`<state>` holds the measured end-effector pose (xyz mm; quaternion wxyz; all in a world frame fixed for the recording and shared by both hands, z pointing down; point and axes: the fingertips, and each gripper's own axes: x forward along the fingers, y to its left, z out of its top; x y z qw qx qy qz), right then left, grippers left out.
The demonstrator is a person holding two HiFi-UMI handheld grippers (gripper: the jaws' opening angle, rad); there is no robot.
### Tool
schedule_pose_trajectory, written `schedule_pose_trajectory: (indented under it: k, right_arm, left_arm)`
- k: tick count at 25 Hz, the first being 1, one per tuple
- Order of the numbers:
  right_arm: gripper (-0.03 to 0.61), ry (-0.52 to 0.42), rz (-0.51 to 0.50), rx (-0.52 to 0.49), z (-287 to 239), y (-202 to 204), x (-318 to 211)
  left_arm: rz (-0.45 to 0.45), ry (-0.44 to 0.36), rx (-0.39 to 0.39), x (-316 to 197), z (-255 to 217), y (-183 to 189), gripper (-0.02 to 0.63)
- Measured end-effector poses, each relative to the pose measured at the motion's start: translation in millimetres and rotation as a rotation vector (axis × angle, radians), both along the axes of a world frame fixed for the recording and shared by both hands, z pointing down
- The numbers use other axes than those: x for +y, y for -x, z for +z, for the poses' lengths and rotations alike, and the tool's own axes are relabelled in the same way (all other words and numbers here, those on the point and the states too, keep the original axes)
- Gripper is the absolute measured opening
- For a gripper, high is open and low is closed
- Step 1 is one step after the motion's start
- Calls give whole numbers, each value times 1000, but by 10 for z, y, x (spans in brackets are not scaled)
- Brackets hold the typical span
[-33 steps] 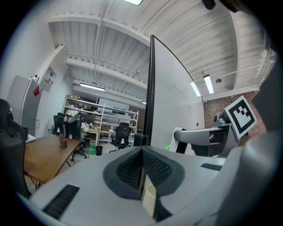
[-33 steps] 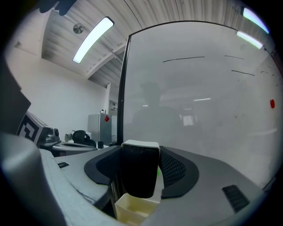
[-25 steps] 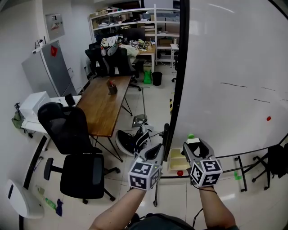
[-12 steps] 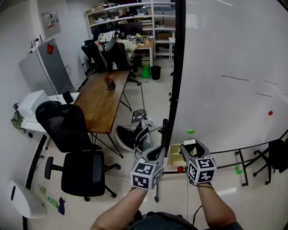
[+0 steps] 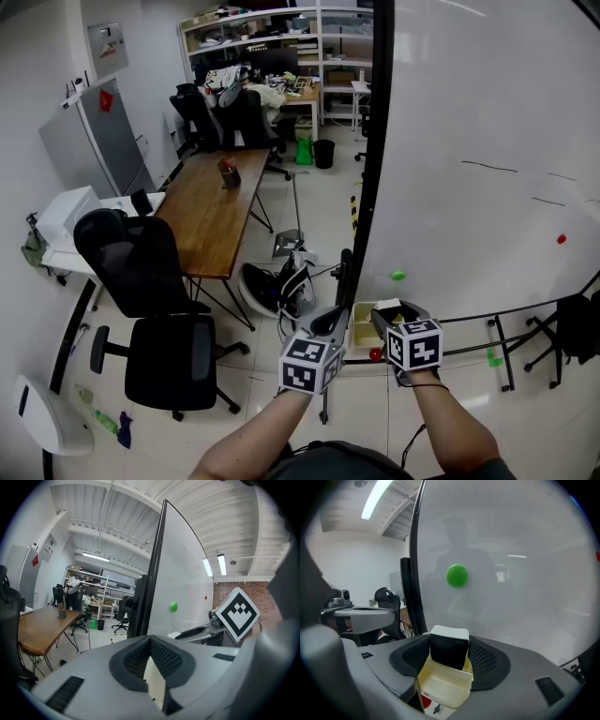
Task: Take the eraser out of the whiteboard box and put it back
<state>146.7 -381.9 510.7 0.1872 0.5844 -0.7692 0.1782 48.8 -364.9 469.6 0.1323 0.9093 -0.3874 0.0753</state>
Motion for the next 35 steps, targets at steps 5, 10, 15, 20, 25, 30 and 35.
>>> schedule_pose_trajectory:
  k: [5, 10, 15, 20, 25, 30, 35]
  right_arm:
    - [285, 103, -23, 16, 75, 22, -24]
    - [284, 193, -28, -11, 209, 62, 3]
    - [284, 244, -42, -23, 255, 105, 6]
    - [284, 300, -36, -21, 296, 167, 14]
    - [284, 356, -29, -14, 331, 171, 10]
    - [284, 401, -20, -36, 364, 213, 35]
    - [284, 471, 10, -43, 393, 235, 62]
  left_arm:
    - [-8, 15, 9, -9, -4, -10, 28]
    - [-8, 17, -23, -19, 44, 1, 28]
    - [-11, 23, -37, -14, 86, 34, 28]
    - [-17, 42, -26, 61, 100, 113, 28]
    - [-11, 40, -21, 114, 81, 116, 28]
    - [-15, 36, -26, 150, 65, 141, 28]
    - [0, 36, -22, 246, 33, 96, 28]
